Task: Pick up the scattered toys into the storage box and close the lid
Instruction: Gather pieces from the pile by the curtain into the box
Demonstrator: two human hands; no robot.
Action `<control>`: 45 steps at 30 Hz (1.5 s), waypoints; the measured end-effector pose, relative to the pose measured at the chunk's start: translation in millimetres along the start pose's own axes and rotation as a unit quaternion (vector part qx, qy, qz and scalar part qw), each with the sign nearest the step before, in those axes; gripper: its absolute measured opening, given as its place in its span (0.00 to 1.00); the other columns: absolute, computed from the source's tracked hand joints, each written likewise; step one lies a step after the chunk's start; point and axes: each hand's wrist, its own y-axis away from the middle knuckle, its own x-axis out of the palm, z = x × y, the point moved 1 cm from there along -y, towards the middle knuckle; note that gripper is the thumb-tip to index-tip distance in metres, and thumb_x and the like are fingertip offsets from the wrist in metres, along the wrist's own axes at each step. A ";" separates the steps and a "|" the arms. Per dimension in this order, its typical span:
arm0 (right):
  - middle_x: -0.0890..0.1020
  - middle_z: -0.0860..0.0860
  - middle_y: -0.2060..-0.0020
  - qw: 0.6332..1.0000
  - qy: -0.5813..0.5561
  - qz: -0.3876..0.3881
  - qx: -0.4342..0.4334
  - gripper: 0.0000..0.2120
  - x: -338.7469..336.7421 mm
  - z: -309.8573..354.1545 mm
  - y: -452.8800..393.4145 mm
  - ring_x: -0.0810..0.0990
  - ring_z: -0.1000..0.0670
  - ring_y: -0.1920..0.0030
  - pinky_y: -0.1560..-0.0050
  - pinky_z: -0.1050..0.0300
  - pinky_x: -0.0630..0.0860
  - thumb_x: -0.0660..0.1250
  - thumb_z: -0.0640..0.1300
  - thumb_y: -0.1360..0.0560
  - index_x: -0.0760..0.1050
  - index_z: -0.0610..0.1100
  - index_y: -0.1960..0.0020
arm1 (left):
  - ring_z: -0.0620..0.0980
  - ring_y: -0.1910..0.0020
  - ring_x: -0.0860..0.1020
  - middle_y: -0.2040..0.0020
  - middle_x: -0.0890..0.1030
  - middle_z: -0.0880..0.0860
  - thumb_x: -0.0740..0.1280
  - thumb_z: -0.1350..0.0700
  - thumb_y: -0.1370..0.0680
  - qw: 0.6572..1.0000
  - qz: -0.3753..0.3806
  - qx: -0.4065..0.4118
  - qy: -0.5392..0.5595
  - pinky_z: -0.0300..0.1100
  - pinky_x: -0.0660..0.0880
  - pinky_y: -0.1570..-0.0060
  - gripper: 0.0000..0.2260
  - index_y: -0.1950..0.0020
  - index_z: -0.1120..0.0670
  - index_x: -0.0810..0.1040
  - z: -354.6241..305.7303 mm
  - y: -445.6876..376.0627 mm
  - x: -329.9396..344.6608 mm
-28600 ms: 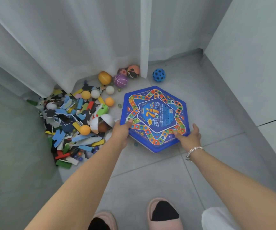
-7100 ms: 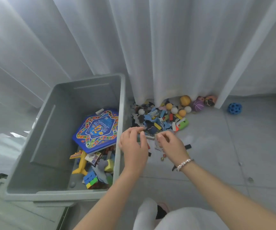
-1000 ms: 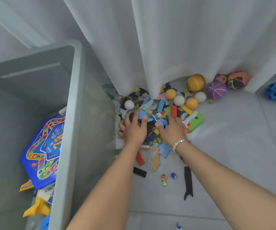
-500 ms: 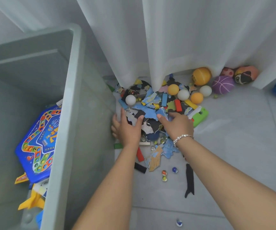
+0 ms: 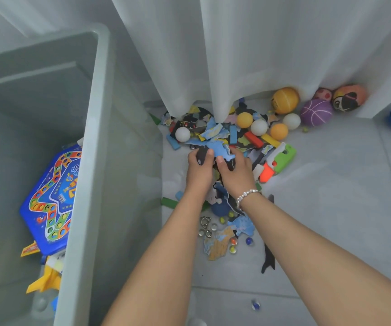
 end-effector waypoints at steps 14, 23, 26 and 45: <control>0.78 0.55 0.43 0.966 -0.255 -0.035 0.033 0.16 -31.9 7.9 18.9 0.75 0.53 0.39 0.38 0.55 0.71 0.60 0.56 0.23 0.70 0.52 0.37 | 0.46 0.39 0.74 0.34 0.73 0.49 0.64 0.51 0.22 0.985 0.031 -0.003 0.168 0.43 0.72 0.39 0.20 0.30 0.50 0.65 -22.1 40.9 36.9; 0.82 0.59 0.49 0.953 -0.296 -0.032 -0.055 0.06 -69.6 76.3 65.7 0.79 0.57 0.45 0.39 0.49 0.75 0.62 0.57 0.25 0.75 0.60 0.51 | 0.44 0.42 0.77 0.42 0.77 0.45 0.64 0.54 0.22 0.969 -0.010 0.096 0.226 0.38 0.74 0.44 0.13 0.37 0.47 0.69 -108.6 114.1 19.6; 0.83 0.57 0.49 0.947 -0.308 0.011 -0.090 0.12 -71.9 117.8 94.0 0.80 0.56 0.45 0.40 0.48 0.76 0.63 0.60 0.27 0.76 0.58 0.47 | 0.43 0.42 0.77 0.42 0.77 0.46 0.65 0.53 0.22 0.961 -0.038 0.129 0.241 0.40 0.75 0.42 0.12 0.39 0.46 0.70 -140.8 144.0 -9.0; 0.75 0.44 0.38 0.939 0.038 0.338 -0.046 0.20 114.8 224.1 215.9 0.73 0.43 0.37 0.34 0.49 0.68 0.56 0.50 0.21 0.70 0.40 0.36 | 0.52 0.51 0.80 0.43 0.79 0.57 0.67 0.59 0.23 0.942 -0.232 0.016 0.242 0.53 0.75 0.41 0.11 0.42 0.52 0.74 -75.7 204.9 -287.6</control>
